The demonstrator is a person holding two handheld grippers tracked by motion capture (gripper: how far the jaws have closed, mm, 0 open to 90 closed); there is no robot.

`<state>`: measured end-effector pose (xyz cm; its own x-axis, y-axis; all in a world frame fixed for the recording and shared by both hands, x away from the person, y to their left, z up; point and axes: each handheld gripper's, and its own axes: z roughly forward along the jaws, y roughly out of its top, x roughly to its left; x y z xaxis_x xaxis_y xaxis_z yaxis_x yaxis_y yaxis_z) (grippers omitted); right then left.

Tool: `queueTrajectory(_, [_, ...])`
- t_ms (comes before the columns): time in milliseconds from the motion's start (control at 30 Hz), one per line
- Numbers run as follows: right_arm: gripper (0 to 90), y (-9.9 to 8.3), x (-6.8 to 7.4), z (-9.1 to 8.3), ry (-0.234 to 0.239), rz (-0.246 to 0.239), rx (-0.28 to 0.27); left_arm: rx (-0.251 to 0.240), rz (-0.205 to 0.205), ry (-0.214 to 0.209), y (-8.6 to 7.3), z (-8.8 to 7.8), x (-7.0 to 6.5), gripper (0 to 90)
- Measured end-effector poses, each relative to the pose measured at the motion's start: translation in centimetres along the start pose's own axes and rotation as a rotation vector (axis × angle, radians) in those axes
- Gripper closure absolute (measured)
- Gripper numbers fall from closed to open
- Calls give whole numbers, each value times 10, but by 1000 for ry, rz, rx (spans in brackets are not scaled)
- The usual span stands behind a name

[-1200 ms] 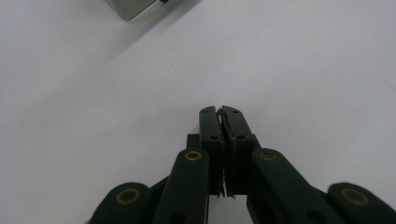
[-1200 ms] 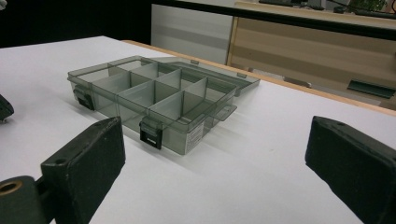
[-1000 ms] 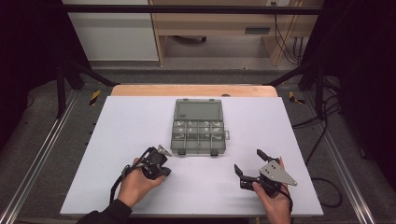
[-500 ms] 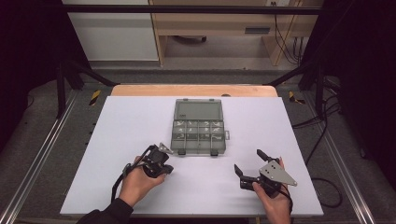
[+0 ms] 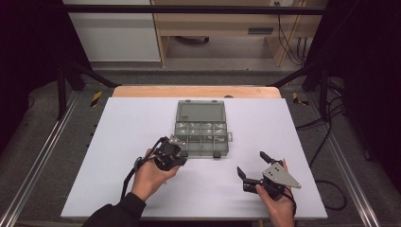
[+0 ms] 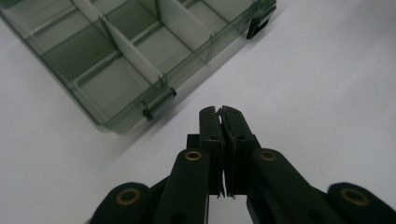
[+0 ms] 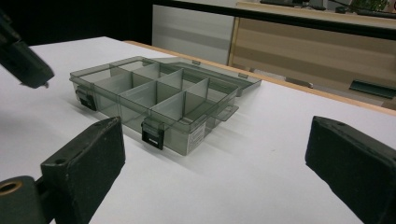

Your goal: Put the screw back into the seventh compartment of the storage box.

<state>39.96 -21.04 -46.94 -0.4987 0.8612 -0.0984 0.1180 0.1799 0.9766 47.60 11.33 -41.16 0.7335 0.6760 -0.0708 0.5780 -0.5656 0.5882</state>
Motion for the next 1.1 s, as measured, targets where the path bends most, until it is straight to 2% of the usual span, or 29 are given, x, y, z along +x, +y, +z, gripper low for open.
queueTrajectory(333, [49, 1, 1, 0, 2, -7, -3, -9, 31, 3, 27, 11, -9, 876])
queueTrajectory(567, [49, 1, 0, 0, 5, -3, -3, -32, 29, 8, 41, 23, -9, 876])
queueTrajectory(667, [49, 1, 0, 0, 5, -4, -7, -39, 23, 12, 47, 28, -8, 876])
queueTrajectory(1033, [48, 1, -1, 0, 10, -4, -8, -117, -16, 40, 65, 50, -4, 875])
queueTrajectory(1067, [49, 1, -1, 0, 10, -5, -9, -106, -11, 38, 66, 51, -2, 875])
queueTrajectory(1100, [48, 1, -1, 0, 10, -5, -9, -116, -18, 40, 67, 52, -2, 875])
